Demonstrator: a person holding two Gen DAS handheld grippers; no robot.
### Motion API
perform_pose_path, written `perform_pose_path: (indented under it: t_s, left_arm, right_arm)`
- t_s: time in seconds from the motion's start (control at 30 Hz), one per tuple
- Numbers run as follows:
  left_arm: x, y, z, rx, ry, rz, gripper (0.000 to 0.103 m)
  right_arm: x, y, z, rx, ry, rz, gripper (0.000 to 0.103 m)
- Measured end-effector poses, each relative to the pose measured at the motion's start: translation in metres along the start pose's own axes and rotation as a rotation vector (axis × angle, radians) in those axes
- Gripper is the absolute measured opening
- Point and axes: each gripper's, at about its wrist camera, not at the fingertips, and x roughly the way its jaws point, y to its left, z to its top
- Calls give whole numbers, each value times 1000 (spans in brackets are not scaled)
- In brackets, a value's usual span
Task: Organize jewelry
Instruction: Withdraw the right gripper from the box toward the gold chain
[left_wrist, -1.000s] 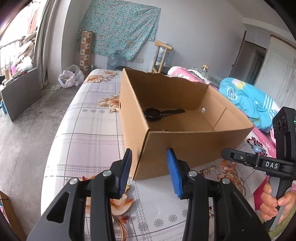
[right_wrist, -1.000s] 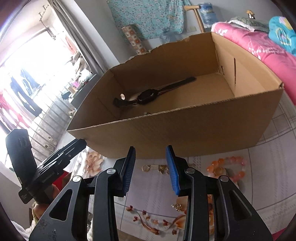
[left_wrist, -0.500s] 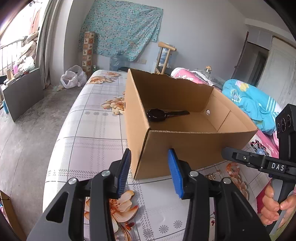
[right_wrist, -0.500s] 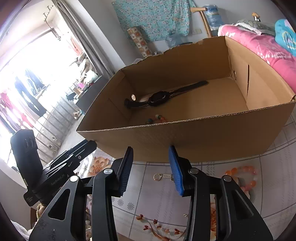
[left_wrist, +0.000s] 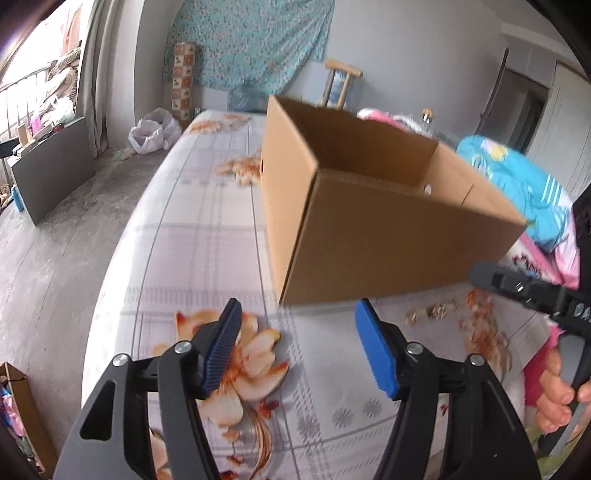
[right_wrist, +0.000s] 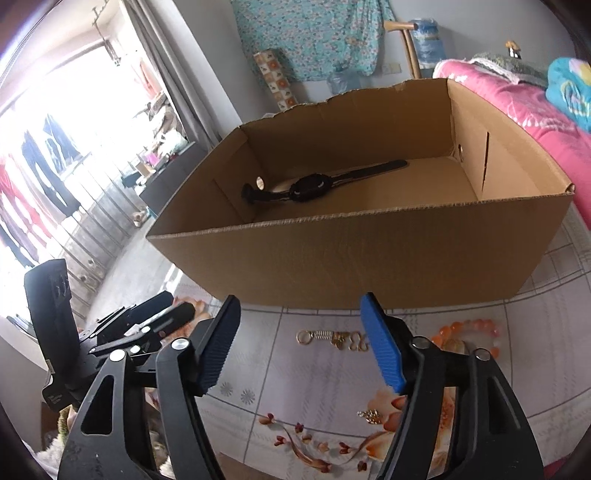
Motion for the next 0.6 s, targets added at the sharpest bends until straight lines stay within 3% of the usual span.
perform_pose_path:
  t_s: [0.33,0.6]
  left_arm:
    - [21,-6,-21,60,94,78,75]
    - [26,-13,-23,102,120,102,86]
  right_arm:
    - [-20,17,-16,-97,-38,-140,92]
    - [-45,24,-25,-88,-68,-248,95]
